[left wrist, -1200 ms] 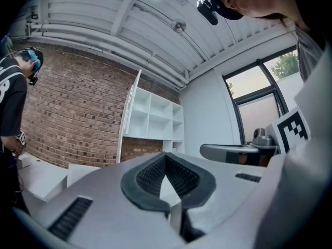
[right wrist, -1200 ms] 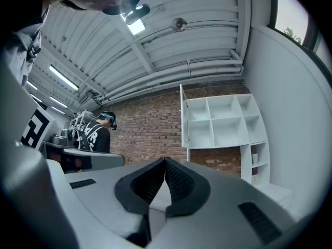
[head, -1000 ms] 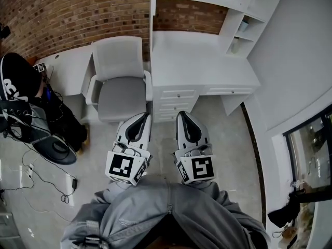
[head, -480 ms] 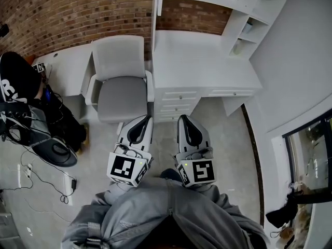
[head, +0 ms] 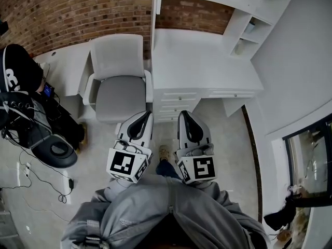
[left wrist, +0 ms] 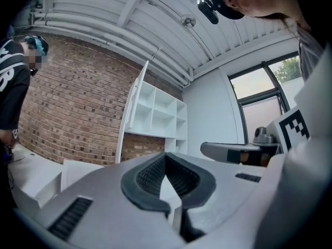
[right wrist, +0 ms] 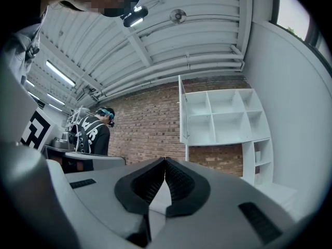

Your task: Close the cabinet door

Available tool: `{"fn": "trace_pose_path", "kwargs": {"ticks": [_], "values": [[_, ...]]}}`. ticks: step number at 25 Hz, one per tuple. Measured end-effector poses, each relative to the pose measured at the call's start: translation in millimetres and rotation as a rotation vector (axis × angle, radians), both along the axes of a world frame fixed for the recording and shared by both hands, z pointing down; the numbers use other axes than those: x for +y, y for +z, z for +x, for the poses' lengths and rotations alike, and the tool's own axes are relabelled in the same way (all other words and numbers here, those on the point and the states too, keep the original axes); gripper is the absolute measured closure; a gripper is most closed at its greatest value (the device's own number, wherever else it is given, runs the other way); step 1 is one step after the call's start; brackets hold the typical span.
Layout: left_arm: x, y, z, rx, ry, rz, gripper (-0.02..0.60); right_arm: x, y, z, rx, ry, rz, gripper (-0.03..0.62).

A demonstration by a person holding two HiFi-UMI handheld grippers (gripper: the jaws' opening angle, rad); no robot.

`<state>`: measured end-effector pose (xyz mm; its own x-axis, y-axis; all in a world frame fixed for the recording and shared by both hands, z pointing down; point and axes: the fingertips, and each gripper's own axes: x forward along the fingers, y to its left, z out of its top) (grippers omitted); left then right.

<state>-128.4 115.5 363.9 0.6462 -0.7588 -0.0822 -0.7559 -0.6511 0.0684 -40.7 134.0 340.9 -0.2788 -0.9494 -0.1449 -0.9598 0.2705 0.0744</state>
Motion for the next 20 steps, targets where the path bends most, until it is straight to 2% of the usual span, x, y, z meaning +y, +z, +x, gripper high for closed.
{"fn": "trace_pose_path", "kwargs": {"ticks": [9, 20], "values": [[-61.8, -7.9, 5.4, 0.016, -0.047, 0.023, 0.578, -61.8, -6.4, 9.7, 0.02, -0.037, 0.018, 0.568], [-132.3, -3.5, 34.3, 0.0, -0.052, 0.023, 0.578, -137.5, 2.8, 36.2, 0.005, -0.058, 0.003, 0.568]]}}
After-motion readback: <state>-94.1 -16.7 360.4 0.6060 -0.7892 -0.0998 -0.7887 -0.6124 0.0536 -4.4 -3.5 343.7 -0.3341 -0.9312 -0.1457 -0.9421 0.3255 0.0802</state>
